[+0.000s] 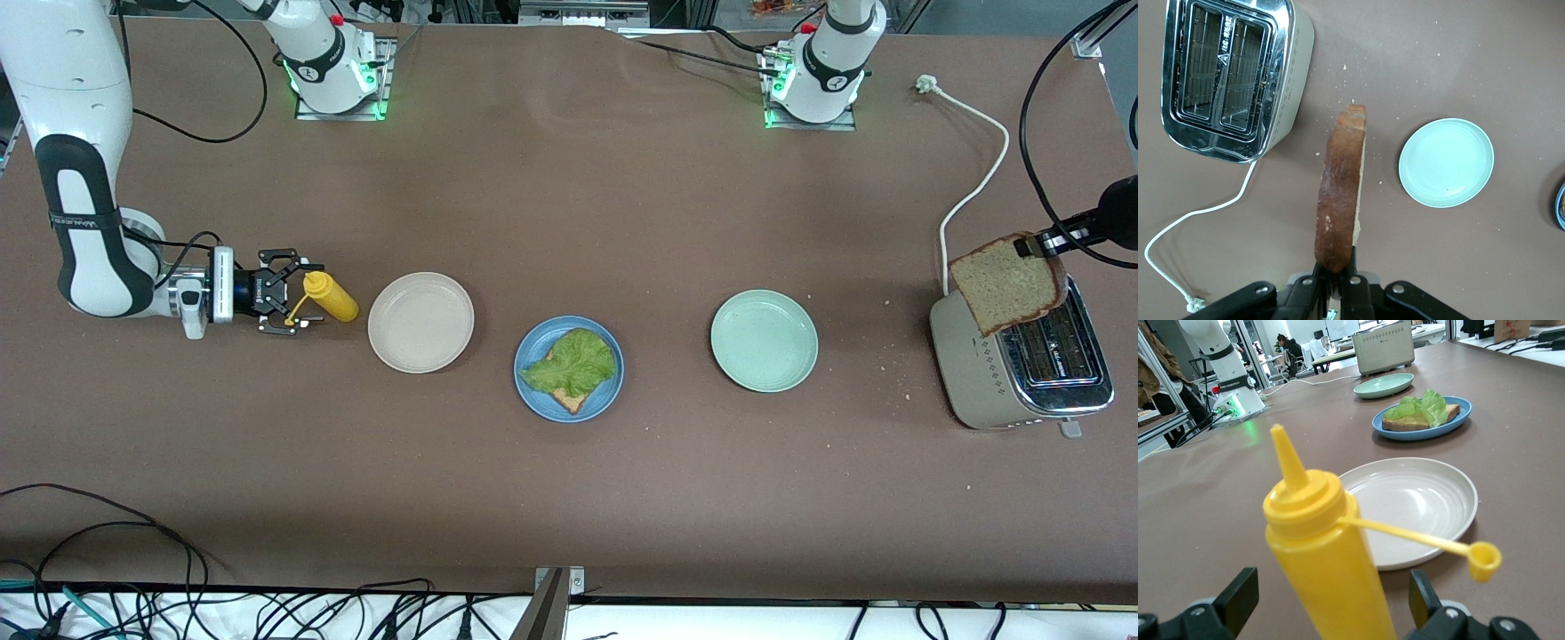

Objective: Make sandwich in blue plate with both arms
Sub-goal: 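Close the right gripper on the yellow bottle, then lift the yellow bottle with the right gripper, then carry the bottle toward the blue plate with the right gripper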

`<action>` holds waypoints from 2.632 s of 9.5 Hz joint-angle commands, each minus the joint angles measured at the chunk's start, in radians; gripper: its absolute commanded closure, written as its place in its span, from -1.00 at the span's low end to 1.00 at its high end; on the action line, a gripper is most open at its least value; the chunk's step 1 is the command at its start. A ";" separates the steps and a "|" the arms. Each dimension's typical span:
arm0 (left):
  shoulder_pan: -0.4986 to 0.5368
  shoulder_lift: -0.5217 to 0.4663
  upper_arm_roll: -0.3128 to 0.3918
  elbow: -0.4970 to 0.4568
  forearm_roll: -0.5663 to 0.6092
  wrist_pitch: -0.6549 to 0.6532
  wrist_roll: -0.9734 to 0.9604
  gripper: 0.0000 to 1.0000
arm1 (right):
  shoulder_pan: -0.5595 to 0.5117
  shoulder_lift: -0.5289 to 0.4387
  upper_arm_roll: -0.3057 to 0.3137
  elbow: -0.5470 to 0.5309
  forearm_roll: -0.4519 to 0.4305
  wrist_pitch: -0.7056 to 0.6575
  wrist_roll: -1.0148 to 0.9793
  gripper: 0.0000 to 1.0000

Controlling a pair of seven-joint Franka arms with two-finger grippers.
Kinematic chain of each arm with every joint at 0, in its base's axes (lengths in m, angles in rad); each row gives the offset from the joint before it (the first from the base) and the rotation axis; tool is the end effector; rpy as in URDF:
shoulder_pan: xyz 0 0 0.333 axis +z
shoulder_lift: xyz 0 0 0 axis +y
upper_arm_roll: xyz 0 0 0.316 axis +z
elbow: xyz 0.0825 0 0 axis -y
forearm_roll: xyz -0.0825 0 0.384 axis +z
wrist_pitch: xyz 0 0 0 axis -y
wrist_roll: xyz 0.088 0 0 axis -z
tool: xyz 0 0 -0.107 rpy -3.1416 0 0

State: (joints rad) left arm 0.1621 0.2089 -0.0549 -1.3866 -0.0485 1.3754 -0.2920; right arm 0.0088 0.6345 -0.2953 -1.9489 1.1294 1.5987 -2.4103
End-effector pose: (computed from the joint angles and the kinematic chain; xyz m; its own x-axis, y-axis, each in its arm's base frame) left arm 0.5915 0.0612 0.5748 0.8990 0.3754 -0.2257 0.3842 -0.9232 -0.0054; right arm 0.5414 -0.0614 0.1533 0.1945 0.4300 0.8816 0.9710 0.0429 -0.2352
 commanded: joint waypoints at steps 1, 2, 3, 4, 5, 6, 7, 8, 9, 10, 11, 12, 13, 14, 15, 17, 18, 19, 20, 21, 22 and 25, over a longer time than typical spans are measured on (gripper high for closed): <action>-0.018 -0.009 0.012 0.014 -0.024 -0.013 0.017 1.00 | -0.012 0.039 0.028 0.034 0.041 -0.025 0.005 -1.00; -0.019 -0.009 0.012 0.012 -0.022 -0.015 0.025 1.00 | -0.010 0.039 0.030 0.034 0.041 -0.023 0.007 -0.72; -0.019 -0.009 0.012 0.011 -0.028 -0.015 0.028 1.00 | -0.010 0.040 0.030 0.034 0.041 -0.025 0.008 0.04; -0.018 -0.009 0.012 0.011 -0.028 -0.013 0.054 1.00 | -0.010 0.040 0.030 0.034 0.038 -0.026 0.045 0.48; -0.019 -0.009 0.012 0.009 -0.025 -0.010 0.062 1.00 | -0.010 0.040 0.028 0.041 0.026 -0.026 0.086 0.72; -0.024 -0.008 0.010 0.005 -0.019 -0.010 0.060 1.00 | -0.010 0.036 0.027 0.047 0.003 -0.026 0.126 0.84; -0.024 -0.008 0.010 0.008 -0.019 0.002 0.053 1.00 | -0.010 0.033 0.027 0.071 -0.028 -0.026 0.164 0.94; -0.024 -0.009 0.010 0.006 -0.019 0.002 0.051 1.00 | -0.010 0.030 0.027 0.100 -0.060 -0.031 0.213 1.00; -0.023 -0.009 0.010 0.012 -0.019 0.002 0.051 1.00 | -0.007 0.024 0.028 0.134 -0.101 -0.032 0.287 1.00; -0.023 -0.009 0.010 0.015 -0.027 0.005 0.045 1.00 | 0.003 0.004 0.028 0.177 -0.162 -0.032 0.375 1.00; -0.023 -0.009 0.010 0.015 -0.036 0.008 0.045 1.00 | 0.022 -0.016 0.030 0.221 -0.218 -0.032 0.477 1.00; -0.023 -0.008 0.010 0.015 -0.045 0.026 0.045 1.00 | 0.058 -0.033 0.030 0.275 -0.276 -0.031 0.584 1.00; -0.023 -0.009 0.010 0.012 -0.042 0.033 0.047 1.00 | 0.106 -0.038 0.028 0.341 -0.337 -0.031 0.709 1.00; -0.023 -0.009 0.010 0.009 -0.042 0.033 0.050 1.00 | 0.156 -0.038 0.030 0.413 -0.418 -0.031 0.829 1.00; -0.023 -0.009 0.010 0.009 -0.042 0.033 0.051 1.00 | 0.219 -0.038 0.030 0.482 -0.492 -0.031 0.943 1.00; -0.023 -0.009 0.010 0.008 -0.042 0.033 0.053 1.00 | 0.377 -0.033 0.030 0.591 -0.651 -0.017 1.203 1.00; -0.023 -0.009 0.010 0.008 -0.045 0.033 0.053 1.00 | 0.460 -0.027 0.030 0.629 -0.740 -0.002 1.314 1.00; -0.023 -0.009 0.010 0.008 -0.045 0.033 0.053 1.00 | 0.532 -0.026 0.030 0.634 -0.794 0.030 1.427 1.00; -0.024 -0.009 0.010 0.008 -0.045 0.033 0.048 1.00 | 0.607 -0.013 0.028 0.637 -0.856 0.085 1.529 1.00; -0.026 -0.009 0.009 0.009 -0.045 0.033 0.045 1.00 | 0.681 0.000 0.030 0.637 -0.952 0.134 1.594 1.00; -0.024 -0.009 0.009 0.008 -0.045 0.031 0.045 1.00 | 0.741 0.014 0.030 0.637 -1.032 0.151 1.643 1.00; -0.024 -0.009 0.009 0.008 -0.047 0.030 0.045 1.00 | 0.850 0.059 0.030 0.640 -1.262 0.170 1.722 1.00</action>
State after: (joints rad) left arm 0.1425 0.2066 -0.0555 -1.3817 -0.0637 1.4071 -0.2549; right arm 0.8063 0.6520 -0.2505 -1.3451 0.0110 1.7675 -0.7143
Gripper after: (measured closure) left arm 0.912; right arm 0.956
